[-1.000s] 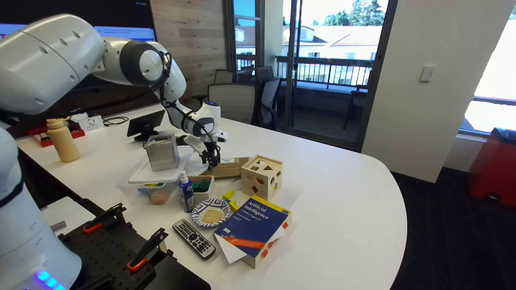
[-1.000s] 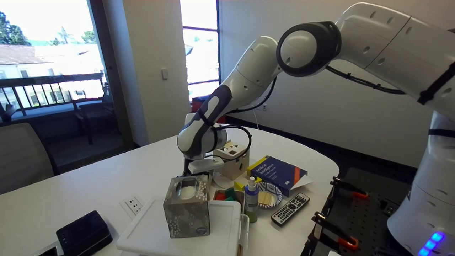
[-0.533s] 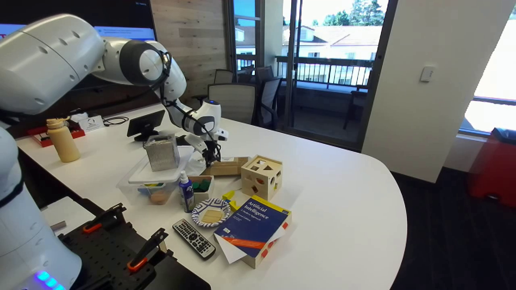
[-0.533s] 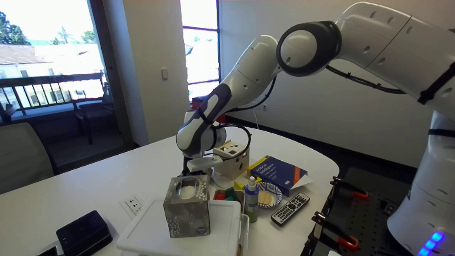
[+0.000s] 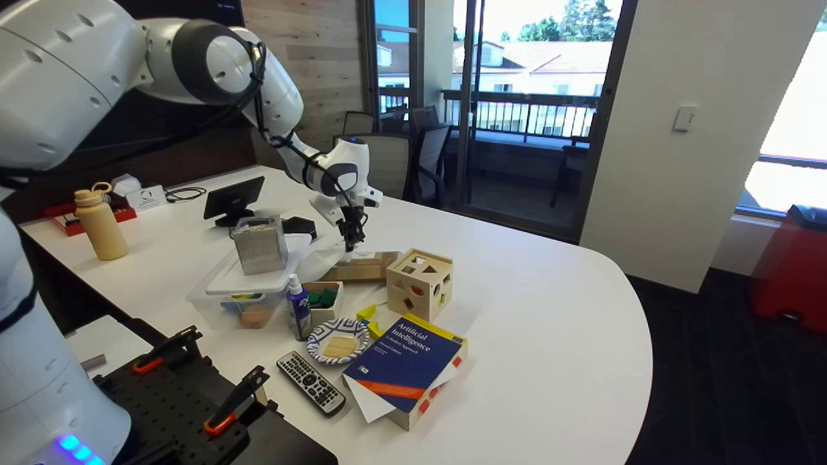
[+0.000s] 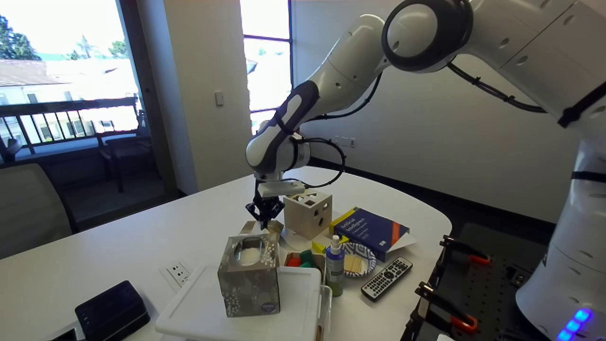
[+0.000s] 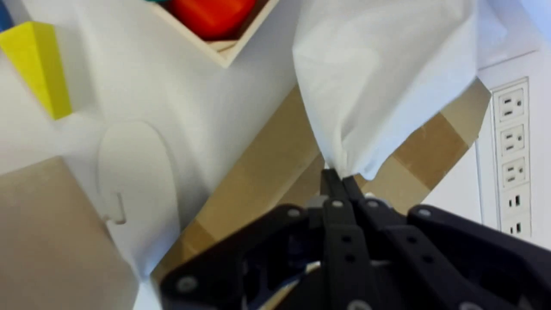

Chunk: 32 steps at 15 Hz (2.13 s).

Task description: Wipe the book with the towel

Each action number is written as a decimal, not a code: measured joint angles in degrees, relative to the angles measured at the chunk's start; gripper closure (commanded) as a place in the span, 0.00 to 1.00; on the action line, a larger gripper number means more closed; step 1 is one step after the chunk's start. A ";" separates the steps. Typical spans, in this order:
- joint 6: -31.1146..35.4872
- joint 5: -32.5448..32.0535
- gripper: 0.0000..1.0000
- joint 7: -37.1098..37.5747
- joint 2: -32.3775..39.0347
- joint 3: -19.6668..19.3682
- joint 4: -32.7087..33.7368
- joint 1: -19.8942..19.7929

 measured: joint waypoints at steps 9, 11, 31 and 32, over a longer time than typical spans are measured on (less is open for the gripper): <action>4.41 9.61 1.00 0.27 -21.64 -3.93 -21.56 -10.30; 7.62 11.36 1.00 -0.14 -24.79 -5.86 -26.26 -12.94; 12.41 11.19 1.00 -1.08 2.68 -9.44 -9.69 -23.15; 11.46 11.14 1.00 -0.57 3.89 -9.98 -8.60 -23.24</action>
